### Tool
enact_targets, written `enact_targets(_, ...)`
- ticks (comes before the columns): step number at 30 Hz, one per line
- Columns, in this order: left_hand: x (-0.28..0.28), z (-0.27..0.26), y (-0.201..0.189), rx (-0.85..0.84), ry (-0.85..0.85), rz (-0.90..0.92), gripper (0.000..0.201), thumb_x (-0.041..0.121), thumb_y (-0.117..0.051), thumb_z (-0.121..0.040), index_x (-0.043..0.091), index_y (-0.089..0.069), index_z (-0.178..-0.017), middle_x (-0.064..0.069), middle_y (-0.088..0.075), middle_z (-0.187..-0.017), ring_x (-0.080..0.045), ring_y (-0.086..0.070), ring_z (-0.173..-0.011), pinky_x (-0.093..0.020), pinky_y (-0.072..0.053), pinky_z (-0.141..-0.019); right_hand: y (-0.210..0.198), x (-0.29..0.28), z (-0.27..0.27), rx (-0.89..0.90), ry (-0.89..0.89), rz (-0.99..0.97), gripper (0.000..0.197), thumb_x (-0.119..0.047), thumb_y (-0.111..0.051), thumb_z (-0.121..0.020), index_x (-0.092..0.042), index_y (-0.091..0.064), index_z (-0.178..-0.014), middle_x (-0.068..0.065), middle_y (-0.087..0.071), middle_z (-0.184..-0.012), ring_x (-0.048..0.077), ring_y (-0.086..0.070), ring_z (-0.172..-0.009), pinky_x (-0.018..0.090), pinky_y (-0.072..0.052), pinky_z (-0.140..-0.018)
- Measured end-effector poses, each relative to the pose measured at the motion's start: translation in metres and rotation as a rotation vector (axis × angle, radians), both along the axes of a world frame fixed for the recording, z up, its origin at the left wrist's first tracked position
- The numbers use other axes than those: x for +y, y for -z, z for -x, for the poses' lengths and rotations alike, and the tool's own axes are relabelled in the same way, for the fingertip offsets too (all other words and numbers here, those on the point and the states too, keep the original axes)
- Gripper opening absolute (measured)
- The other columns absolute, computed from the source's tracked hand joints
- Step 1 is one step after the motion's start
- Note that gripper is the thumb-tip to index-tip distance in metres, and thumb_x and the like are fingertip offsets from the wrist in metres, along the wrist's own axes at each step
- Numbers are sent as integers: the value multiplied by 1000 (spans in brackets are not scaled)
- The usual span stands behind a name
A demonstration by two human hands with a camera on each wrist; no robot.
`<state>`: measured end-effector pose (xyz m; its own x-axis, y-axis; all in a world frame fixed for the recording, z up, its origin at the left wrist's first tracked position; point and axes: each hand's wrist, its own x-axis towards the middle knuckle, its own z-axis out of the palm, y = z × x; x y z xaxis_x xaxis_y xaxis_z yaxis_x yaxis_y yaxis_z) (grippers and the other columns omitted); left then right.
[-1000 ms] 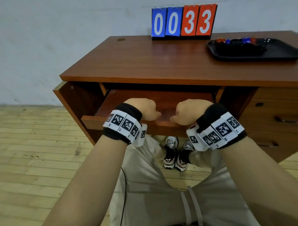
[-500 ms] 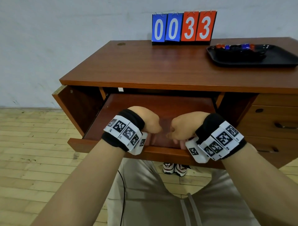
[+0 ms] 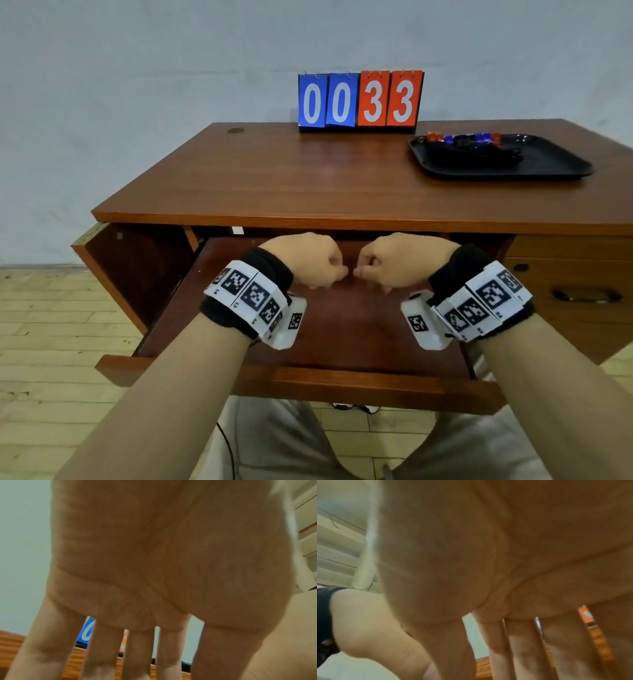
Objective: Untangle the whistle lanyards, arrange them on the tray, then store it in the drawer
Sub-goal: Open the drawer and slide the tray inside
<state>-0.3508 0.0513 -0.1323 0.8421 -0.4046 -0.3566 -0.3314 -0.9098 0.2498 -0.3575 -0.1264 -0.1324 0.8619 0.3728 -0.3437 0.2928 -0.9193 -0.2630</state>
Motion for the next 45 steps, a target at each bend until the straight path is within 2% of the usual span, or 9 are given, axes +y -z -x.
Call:
enact_targets(6, -32, -46, -25, -111, 26, 118, 30, 40, -48, -104, 26, -74, -98, 7, -79, -89, -11, -75, -79, -38, -61, -86, -23, -41, -36, -244, 97, -47, 22, -40, -49, -100, -30, -68, -98, -10, -71, -89, 13, -66, -87, 31, -51, -80)
enact_targets(10, -60, -75, -38, -117, -11, 264, 30, 38, -50, -104, 24, -74, -91, 6, -79, -88, -14, -76, -84, -35, -64, -80, -26, -63, -64, -382, 179, -74, 30, -41, -51, -98, -24, -64, -119, 5, -58, -121, 23, -57, -111, 34, -47, -91)
enact_targets(12, -73, -90, -41, -126, -26, 299, 29, 38, -52, -103, 24, -74, -90, 2, -79, -88, -19, -76, -86, -37, -63, -83, -25, -70, -77, -353, 248, -34, 43, -45, -49, -97, -25, -53, -135, 12, -42, -143, 33, -42, -131, 44, -40, -107)
enact_targets(16, -90, -116, -39, -75, -111, 411, 23, 32, -54, -102, 17, -72, -103, -9, -79, -98, -29, -76, -91, -40, -63, -84, -21, -75, -99, -252, 366, 87, 62, -48, -49, -98, -21, -32, -152, 15, -11, -164, 41, -15, -148, 53, -26, -116)
enact_targets(20, -98, -128, -34, 4, -209, 509, 18, 28, -53, -103, 16, -65, -111, -8, -73, -106, -15, -72, -83, -37, -65, -79, -19, -77, -121, -198, 425, 167, 72, -53, -49, -97, -24, -21, -157, 15, -1, -167, 43, -11, -151, 56, -25, -118)
enact_targets(29, -95, -135, -21, 19, -345, 683, 14, 22, -53, -104, 16, -60, -115, -6, -62, -112, -11, -66, -86, -26, -62, -69, -19, -75, -150, -159, 458, 253, 74, -58, -49, -94, -25, -25, -155, 17, -20, -161, 44, -22, -146, 54, -34, -111)
enact_targets(37, -96, -134, -24, 68, -392, 721, 26, 22, -53, -105, 11, -58, -128, -11, -57, -126, -13, -64, -89, -26, -61, -66, -31, -74, -146, -161, 419, 321, 64, -55, -47, -97, -17, -38, -148, 18, -30, -152, 37, -42, -134, 40, -42, -87)
enact_targets(42, -101, -136, -26, 116, -429, 753, 34, 22, -55, -104, 11, -54, -136, -13, -55, -130, -19, -65, -99, -28, -60, -65, -36, -68, -136, -173, 375, 313, 68, -56, -46, -96, -21, -34, -152, 19, -30, -153, 39, -35, -138, 45, -41, -101)
enact_targets(45, -99, -139, -30, 136, -459, 760, 41, 21, -55, -103, 12, -49, -142, -15, -52, -135, -21, -65, -100, -29, -60, -61, -40, -61, -131, -166, 310, 270, 69, -56, -46, -96, -21, -31, -154, 18, -35, -152, 37, -44, -133, 41, -45, -94)
